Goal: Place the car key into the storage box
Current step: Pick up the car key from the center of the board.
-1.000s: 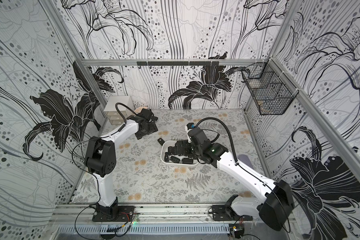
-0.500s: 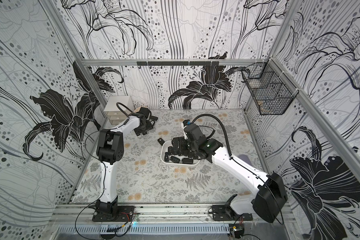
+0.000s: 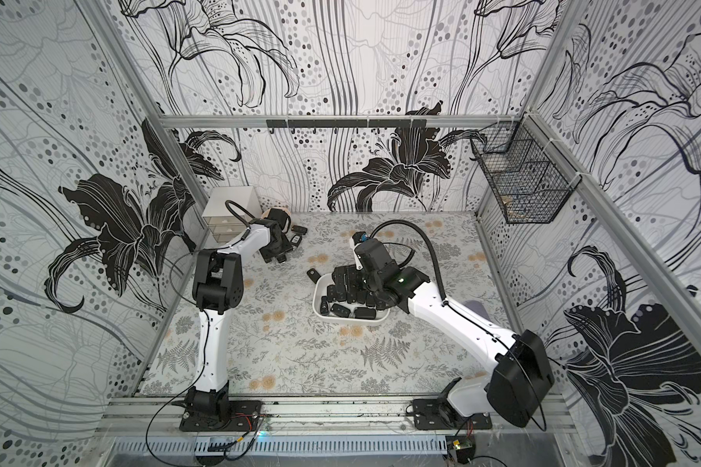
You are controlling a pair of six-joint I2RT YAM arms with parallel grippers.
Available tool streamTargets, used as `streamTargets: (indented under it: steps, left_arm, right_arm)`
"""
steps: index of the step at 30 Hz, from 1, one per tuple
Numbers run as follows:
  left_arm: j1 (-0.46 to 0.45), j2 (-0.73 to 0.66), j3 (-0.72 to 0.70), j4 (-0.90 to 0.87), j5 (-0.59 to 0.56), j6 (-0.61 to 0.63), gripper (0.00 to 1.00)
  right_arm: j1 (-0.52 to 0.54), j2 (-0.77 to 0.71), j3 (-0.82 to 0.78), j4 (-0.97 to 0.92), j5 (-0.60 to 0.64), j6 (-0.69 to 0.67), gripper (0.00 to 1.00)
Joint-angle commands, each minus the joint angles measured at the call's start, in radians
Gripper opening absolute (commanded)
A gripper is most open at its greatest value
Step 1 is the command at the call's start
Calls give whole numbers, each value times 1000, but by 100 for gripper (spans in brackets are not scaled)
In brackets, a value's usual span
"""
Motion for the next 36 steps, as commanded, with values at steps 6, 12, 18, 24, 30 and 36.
streamTargets:
  steps: [6, 12, 18, 24, 30, 36]
  left_arm:
    - [1, 30, 25, -16, 15, 25, 32]
    - [-10, -84, -68, 18, 26, 15, 27]
    - [-49, -221, -176, 32, 41, 5, 27]
    - [-127, -350, -281, 25, 38, -21, 27]
    - [-237, -455, -351, 2, 21, -63, 27]
    - [-357, -512, -383, -23, 12, -103, 27]
  right_arm:
    - [2, 2, 28, -12, -4, -3, 100]
    - [2, -15, 3, -3, -11, 25, 100]
    - [2, -44, -37, 8, -24, 52, 100]
    - [2, -100, -96, 13, -24, 66, 100]
    - [2, -166, -156, 13, -24, 76, 100]
    - [2, -242, -217, 2, -17, 85, 100]
